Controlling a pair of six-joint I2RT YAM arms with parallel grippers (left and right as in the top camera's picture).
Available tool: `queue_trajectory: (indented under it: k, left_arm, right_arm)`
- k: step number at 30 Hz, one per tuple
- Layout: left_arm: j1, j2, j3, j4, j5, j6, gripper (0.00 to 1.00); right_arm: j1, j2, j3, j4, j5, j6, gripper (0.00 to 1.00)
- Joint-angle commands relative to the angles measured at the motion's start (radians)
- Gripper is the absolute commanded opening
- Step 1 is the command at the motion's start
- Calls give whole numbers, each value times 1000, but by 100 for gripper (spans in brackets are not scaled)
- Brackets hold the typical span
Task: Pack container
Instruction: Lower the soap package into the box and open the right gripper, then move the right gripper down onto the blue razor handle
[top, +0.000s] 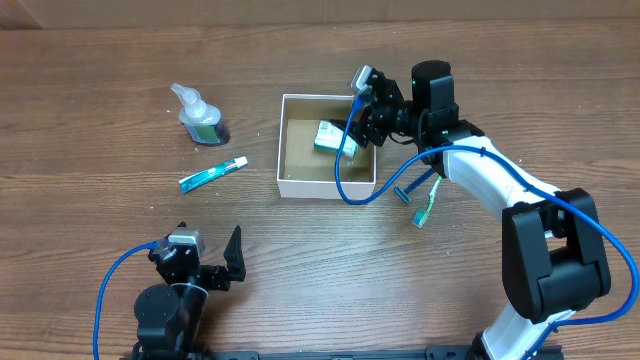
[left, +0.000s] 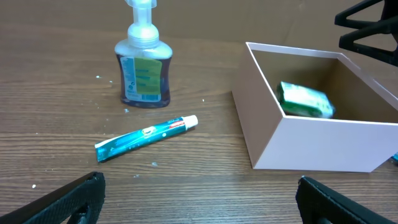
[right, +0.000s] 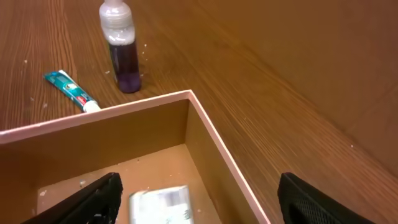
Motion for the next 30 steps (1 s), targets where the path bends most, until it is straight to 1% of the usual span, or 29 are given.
queue_trajectory:
  k: [1, 3, 5, 7, 8, 10, 16, 20, 22, 24, 27, 30]
  left_arm:
    - [6, -11, -9, 3, 8, -10, 100]
    - [6, -11, -9, 3, 8, -10, 100]
    - [6, -11, -9, 3, 8, -10, 100]
    - [6, -11, -9, 3, 8, -10, 100]
    - [6, -11, -9, 4, 8, -10, 100]
    - [6, -11, -9, 3, 8, -10, 100]
    - [6, -11, -9, 4, 8, -10, 100]
    - [6, -11, -9, 3, 8, -10, 100]
    - [6, -11, -9, 4, 8, -10, 100]
    - [6, -11, -9, 4, 8, -10, 100]
    - [6, -11, -9, 4, 8, -10, 100]
    - [6, -11, -9, 3, 8, -10, 100]
  right_arm:
    - [3, -14, 38, 8, -6, 92, 82]
    - [2, -38, 39, 3, -5, 127, 83]
    - [-5, -82, 39, -14, -5, 185, 88]
    - [-21, -146, 39, -64, 9, 246, 99]
    - [-29, -180, 39, -93, 35, 284, 100]
    - [-48, -260, 39, -173, 144, 391, 100]
    - [-76, -465, 39, -473, 487, 628, 99]
    - [-76, -547, 39, -686, 668, 809, 98]
    - [-79, -557, 39, -783, 702, 890, 98]
    - [-87, -549, 32, -845, 701, 946, 98]
    - [-101, -519, 9, -892, 700, 1030, 96]
    - [-117, -450, 2, -935, 697, 1124, 94]
